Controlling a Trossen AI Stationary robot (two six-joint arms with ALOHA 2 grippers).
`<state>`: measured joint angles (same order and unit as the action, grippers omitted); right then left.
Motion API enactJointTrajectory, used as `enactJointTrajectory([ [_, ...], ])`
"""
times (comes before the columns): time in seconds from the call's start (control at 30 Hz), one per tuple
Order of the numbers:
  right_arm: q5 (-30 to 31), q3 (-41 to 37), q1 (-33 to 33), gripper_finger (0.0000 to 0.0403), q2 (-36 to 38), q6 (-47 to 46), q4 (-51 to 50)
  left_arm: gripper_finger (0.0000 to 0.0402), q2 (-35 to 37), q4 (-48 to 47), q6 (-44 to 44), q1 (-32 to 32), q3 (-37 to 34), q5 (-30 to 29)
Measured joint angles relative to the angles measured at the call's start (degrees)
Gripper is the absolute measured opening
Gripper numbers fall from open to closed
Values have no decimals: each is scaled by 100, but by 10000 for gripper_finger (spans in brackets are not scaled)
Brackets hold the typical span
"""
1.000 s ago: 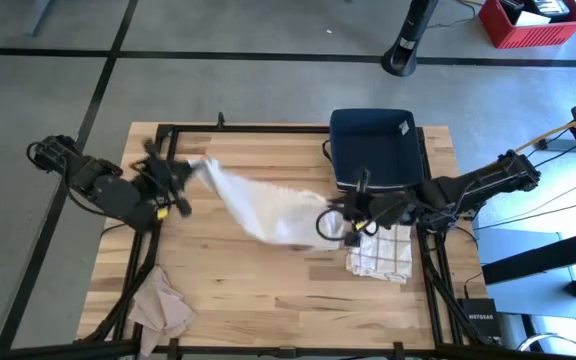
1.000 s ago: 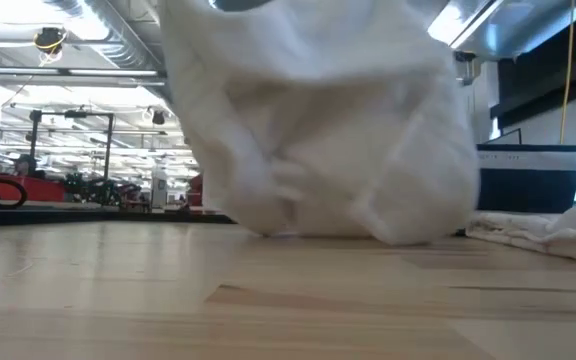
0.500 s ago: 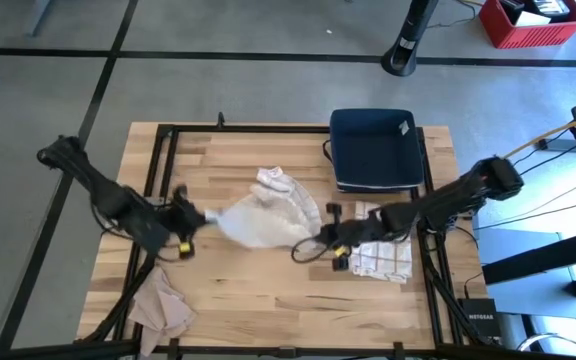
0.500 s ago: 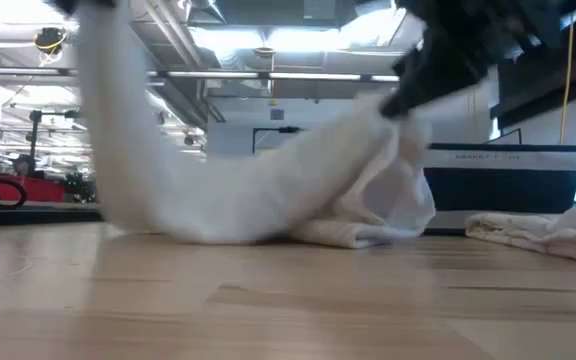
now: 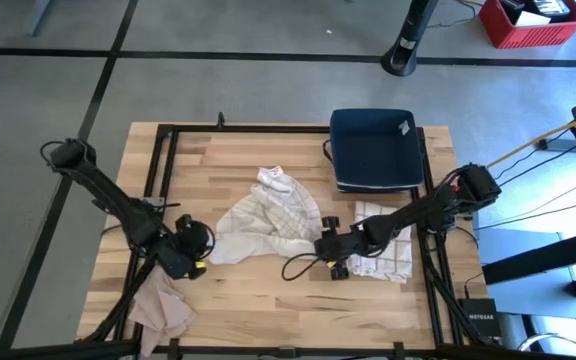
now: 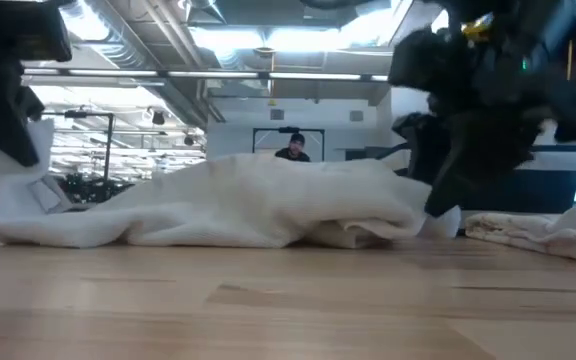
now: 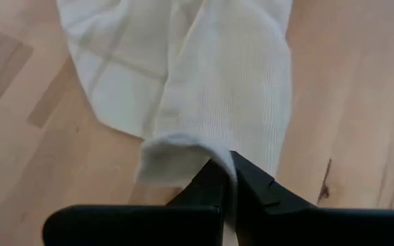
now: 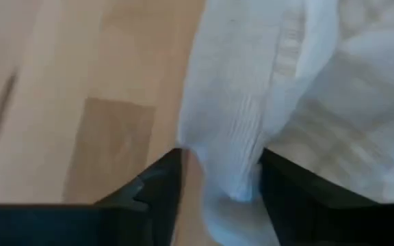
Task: Fold towel
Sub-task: Fold the white plaid towel
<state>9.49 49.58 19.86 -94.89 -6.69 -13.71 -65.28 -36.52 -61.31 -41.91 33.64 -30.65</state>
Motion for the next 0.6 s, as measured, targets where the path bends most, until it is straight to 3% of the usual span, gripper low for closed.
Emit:
enactJointTrajectory([
  [0.13, -340, 537, 0, 219, 2, -91, -870, 5, -20, 0, 24, 0, -29, 26],
  [0.33, -546, 501, 1, 224, -31, -253, -225, 5, -15, -3, 88, 0, -29, 26],
  [0.5, -1221, 502, 169, 210, -85, -389, 355, 5, -13, 2, -5, 0, -29, 23],
  [0.6, -1315, 499, 376, 201, -236, -394, 470, 5, -13, 0, -9, 0, -29, 23],
])
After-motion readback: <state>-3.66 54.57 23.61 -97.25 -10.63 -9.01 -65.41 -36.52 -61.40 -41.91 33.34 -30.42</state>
